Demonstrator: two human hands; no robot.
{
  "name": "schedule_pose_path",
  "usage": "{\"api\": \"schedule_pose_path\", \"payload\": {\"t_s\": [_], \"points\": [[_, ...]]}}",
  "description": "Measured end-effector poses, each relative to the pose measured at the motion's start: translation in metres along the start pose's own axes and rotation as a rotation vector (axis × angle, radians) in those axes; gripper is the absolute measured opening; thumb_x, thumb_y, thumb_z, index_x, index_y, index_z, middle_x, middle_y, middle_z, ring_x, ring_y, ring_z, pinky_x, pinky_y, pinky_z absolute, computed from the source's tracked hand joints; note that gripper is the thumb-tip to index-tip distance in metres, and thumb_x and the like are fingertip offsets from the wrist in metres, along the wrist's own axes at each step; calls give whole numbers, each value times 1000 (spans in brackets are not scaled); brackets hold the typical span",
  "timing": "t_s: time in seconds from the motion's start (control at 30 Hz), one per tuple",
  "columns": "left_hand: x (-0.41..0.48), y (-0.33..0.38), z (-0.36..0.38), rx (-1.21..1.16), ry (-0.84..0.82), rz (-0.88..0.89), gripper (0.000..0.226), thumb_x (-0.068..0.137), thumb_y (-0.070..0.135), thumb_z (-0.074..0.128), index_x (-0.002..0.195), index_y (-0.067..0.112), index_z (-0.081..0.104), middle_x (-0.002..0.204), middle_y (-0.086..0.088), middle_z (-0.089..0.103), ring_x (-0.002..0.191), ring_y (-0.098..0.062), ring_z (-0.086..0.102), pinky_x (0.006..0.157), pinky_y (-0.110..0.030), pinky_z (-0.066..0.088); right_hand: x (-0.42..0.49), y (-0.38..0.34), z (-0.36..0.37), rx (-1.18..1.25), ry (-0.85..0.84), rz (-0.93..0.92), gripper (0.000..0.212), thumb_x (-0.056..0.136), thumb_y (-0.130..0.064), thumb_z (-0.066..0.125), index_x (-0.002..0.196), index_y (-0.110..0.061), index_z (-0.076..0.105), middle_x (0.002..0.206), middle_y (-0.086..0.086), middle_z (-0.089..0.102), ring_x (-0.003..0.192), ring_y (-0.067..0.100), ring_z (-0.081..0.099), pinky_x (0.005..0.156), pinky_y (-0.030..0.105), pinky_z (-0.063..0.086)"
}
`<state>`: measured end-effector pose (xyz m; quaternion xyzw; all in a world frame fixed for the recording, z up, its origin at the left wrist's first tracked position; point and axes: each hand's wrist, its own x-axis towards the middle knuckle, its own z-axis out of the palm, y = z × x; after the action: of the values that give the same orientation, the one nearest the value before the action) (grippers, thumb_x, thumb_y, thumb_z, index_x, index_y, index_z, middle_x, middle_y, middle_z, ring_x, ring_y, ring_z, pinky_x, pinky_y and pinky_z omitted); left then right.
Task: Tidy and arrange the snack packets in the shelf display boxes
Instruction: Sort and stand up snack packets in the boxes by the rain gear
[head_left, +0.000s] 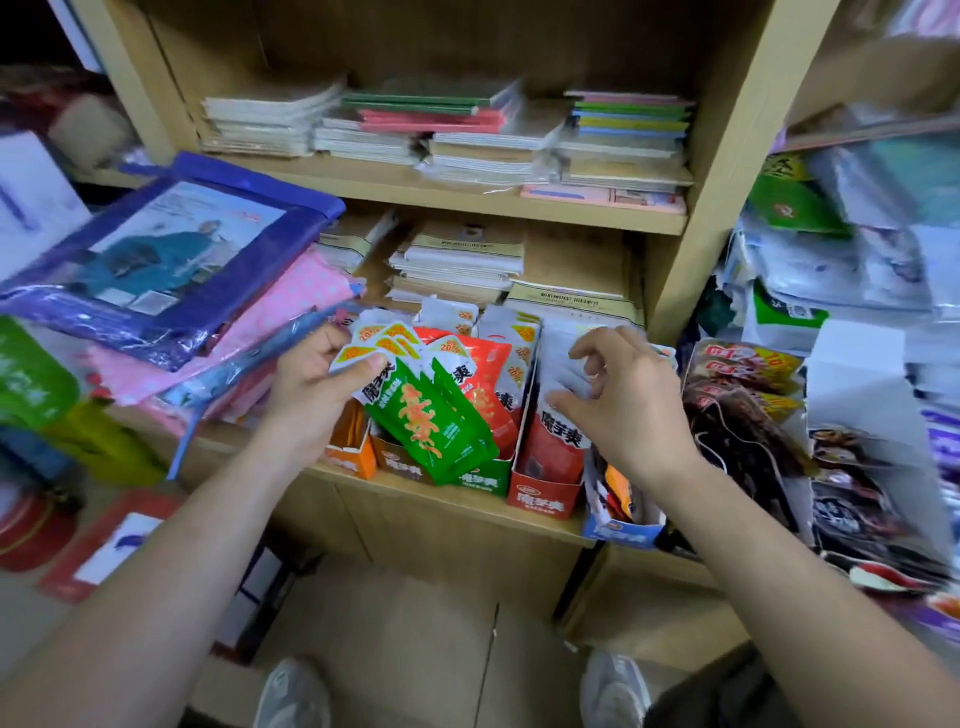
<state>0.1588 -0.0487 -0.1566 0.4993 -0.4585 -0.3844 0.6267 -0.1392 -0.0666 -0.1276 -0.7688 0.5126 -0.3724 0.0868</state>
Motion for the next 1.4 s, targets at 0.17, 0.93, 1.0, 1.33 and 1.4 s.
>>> {"api": "schedule_pose_path", "payload": {"t_s": [0.17, 0.93, 1.0, 1.33, 1.4], "points": [[-4, 4, -2, 12, -94, 24, 15, 80, 13, 78, 89, 18, 67, 95, -1, 78, 92, -16, 72, 83, -31, 57, 27, -17, 24, 29, -132, -170, 62, 74, -31, 88, 130, -18, 63, 120, 1, 66, 105, 22, 57, 86, 30, 43], [6, -13, 4, 193, 68, 19, 19, 83, 3, 78, 99, 13, 77, 97, -7, 78, 86, -19, 71, 83, -41, 57, 5, 3, -31, 76, 196, 56, 18, 85, -20, 75, 74, -7, 70, 65, 4, 69, 60, 22, 65, 58, 38, 51], [5, -9, 5, 122, 91, -2, 22, 83, 0, 77, 95, 17, 77, 92, -3, 78, 85, -19, 71, 84, -39, 56, -1, 3, -27, 17, 139, 49, 10, 83, -16, 76, 76, -12, 71, 66, -3, 68, 59, 18, 65, 57, 33, 50], [-2, 7, 10, -149, 78, -84, 20, 90, -6, 64, 101, 10, 68, 89, -4, 77, 85, -19, 73, 77, -33, 61, -13, 5, -7, 81, -87, 131, 61, 74, -32, 89, 128, -17, 63, 90, -7, 67, 77, 4, 67, 77, 34, 60], [-3, 8, 12, -177, 67, -87, 21, 92, -6, 62, 101, 11, 67, 92, -5, 77, 89, -20, 72, 81, -34, 60, -13, 6, -8, 83, -78, 95, 50, 75, -28, 89, 118, -19, 67, 82, -10, 65, 73, 2, 65, 72, 30, 59]]}}
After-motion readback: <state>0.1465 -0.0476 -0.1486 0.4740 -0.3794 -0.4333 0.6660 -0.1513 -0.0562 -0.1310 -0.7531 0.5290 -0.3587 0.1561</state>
